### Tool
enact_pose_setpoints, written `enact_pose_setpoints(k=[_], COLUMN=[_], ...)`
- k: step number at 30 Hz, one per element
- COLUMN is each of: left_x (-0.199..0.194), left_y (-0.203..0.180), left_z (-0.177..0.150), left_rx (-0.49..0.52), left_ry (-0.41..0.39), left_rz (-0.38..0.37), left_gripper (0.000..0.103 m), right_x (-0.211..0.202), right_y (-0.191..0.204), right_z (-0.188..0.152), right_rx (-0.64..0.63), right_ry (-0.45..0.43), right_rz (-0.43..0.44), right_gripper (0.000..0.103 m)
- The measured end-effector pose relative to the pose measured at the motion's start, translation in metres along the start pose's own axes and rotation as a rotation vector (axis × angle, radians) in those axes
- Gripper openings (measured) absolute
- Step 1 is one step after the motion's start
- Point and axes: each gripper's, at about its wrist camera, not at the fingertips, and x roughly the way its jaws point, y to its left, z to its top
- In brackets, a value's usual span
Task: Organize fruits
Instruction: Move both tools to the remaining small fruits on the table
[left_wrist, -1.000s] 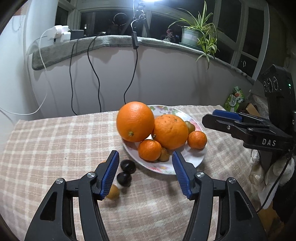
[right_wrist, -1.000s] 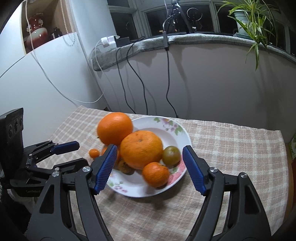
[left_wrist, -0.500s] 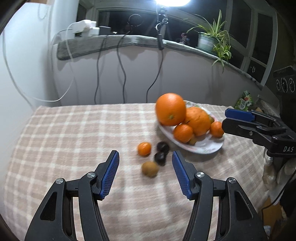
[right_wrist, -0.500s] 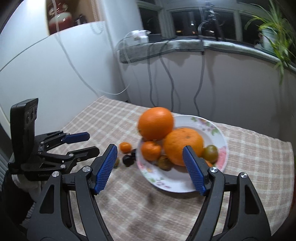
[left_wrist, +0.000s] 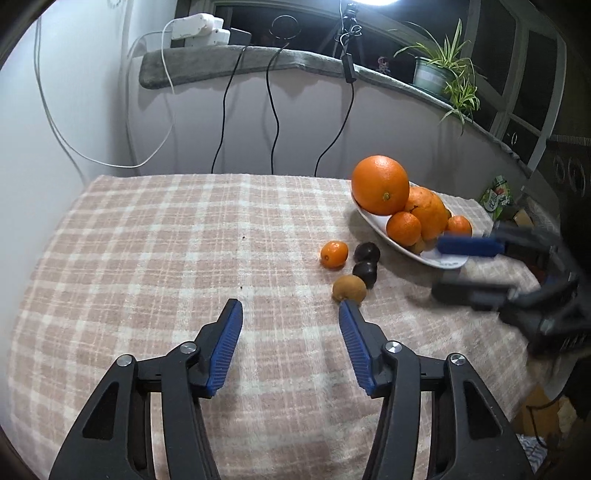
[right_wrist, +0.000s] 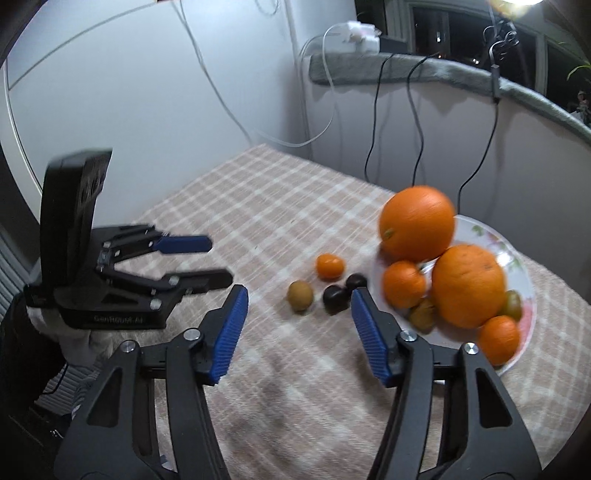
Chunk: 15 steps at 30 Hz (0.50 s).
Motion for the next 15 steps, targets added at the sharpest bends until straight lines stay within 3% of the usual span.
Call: enact_pose_setpoints(k=[2, 15], left_x=[0.004, 0.055], left_y=[0.003, -0.001], left_z=[0.005, 0.04], left_rx=[-0.005, 0.05], left_ry=[0.006, 0.105], left_rz=[-0.032, -0.191], left_gripper=[0.044, 0.035], right_x=[0.009, 0.049], right_y=[0.002, -0.004], right_z=[-0.003, -0.005], right_rx=[0.012, 0.093], right_ry=[0.016, 0.049], right_rz=[0.004, -0.005], right_gripper=[0.047, 0.039])
